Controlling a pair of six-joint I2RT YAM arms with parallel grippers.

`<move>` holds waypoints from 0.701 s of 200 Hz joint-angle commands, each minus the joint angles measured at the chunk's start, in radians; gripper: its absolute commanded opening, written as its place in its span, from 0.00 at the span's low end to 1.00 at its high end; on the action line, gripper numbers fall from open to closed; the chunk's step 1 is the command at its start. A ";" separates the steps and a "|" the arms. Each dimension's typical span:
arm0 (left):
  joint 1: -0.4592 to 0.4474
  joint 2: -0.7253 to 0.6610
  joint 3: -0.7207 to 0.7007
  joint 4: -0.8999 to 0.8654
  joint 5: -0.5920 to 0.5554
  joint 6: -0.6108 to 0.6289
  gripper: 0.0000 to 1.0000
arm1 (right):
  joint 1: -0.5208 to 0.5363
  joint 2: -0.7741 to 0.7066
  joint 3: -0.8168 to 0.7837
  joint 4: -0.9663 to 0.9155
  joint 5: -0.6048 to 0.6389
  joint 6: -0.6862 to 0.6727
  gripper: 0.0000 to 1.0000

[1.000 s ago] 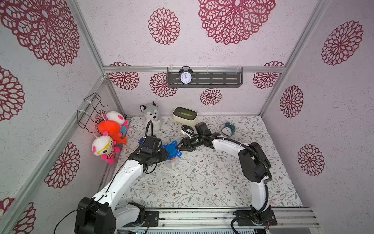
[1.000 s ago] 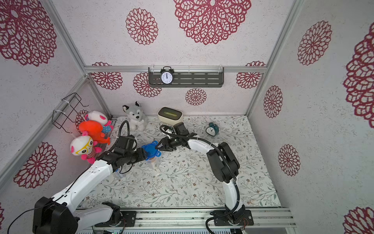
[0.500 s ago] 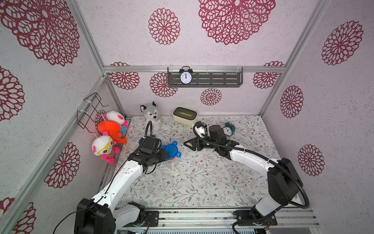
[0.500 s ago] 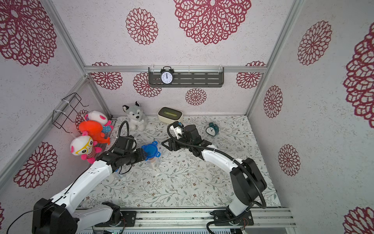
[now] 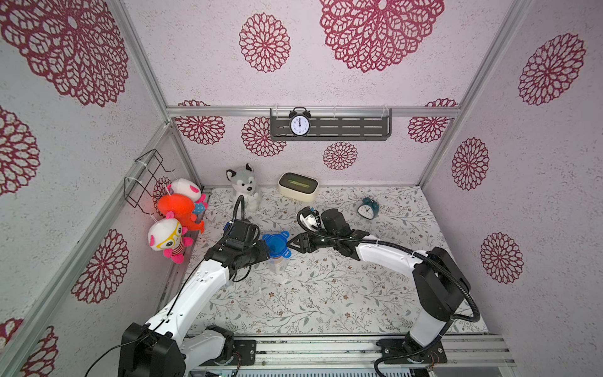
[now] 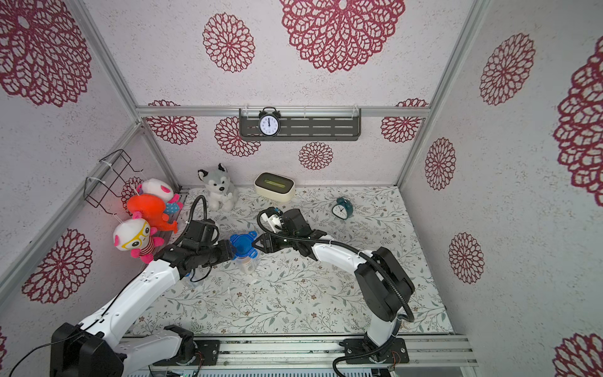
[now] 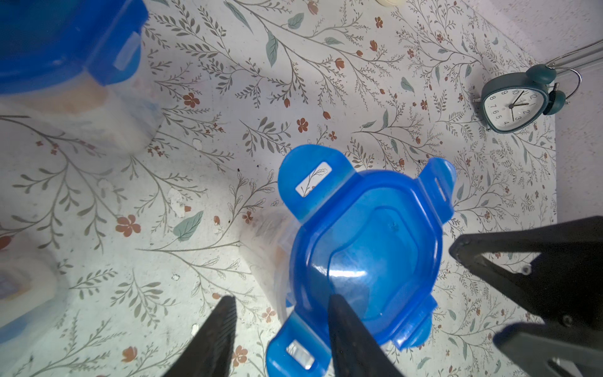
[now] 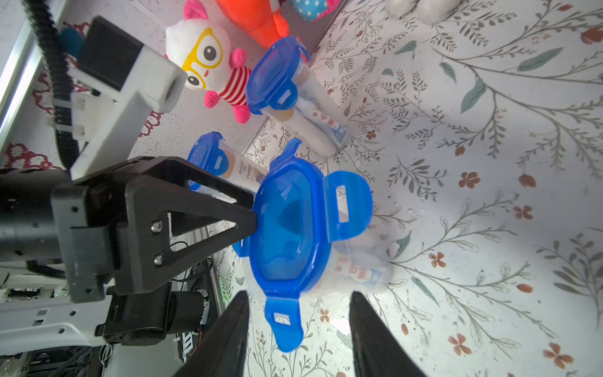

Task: Pack away toiletry kits
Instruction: Close the lid on the container.

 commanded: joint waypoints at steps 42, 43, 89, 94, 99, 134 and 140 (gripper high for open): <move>0.001 -0.015 0.010 -0.006 -0.003 -0.009 0.49 | -0.007 0.048 0.116 -0.027 0.031 0.042 0.48; 0.001 -0.016 0.009 -0.006 -0.003 -0.009 0.49 | -0.007 0.049 0.116 -0.027 0.031 0.043 0.48; 0.001 -0.026 0.006 0.004 0.005 -0.017 0.49 | -0.007 0.054 0.156 -0.068 0.119 0.005 0.54; 0.001 -0.027 0.006 0.004 0.005 -0.017 0.49 | -0.007 0.059 0.164 -0.078 0.125 -0.001 0.55; 0.001 -0.027 0.006 0.004 0.005 -0.018 0.49 | -0.007 0.063 0.173 -0.089 0.129 -0.009 0.56; 0.001 -0.030 0.006 0.009 0.005 -0.017 0.48 | -0.008 0.092 0.222 -0.124 0.139 -0.045 0.59; 0.001 -0.030 0.006 0.010 0.007 -0.016 0.49 | -0.010 0.096 0.229 -0.127 0.139 -0.049 0.59</move>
